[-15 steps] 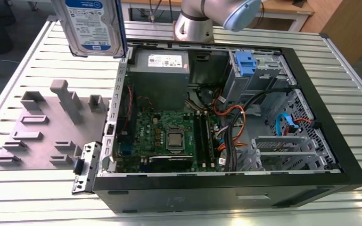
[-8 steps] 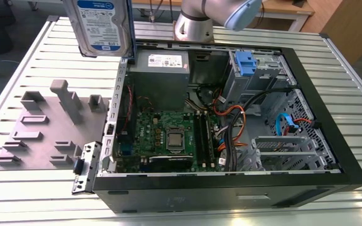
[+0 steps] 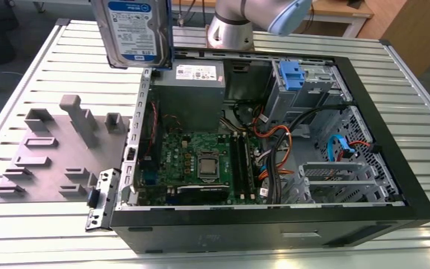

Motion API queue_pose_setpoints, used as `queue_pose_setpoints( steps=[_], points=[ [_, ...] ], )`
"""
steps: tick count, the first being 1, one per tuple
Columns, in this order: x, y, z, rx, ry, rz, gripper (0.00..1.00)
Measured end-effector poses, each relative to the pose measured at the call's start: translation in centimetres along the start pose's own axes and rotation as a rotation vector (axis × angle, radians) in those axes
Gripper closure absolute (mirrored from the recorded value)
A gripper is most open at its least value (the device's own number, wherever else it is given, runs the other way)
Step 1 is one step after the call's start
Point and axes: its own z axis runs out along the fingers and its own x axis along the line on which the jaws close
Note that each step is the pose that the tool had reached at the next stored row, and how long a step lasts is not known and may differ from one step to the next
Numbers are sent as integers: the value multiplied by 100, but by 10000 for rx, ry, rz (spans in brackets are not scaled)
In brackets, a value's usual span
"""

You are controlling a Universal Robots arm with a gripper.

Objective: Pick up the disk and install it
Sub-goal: 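Pick up the disk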

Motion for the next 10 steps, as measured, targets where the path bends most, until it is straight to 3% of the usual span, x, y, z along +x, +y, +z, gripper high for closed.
queue_pose_setpoints(
  steps=[10],
  points=[
    [-4,-282,-8,-1,1,-1,65]
  ],
)
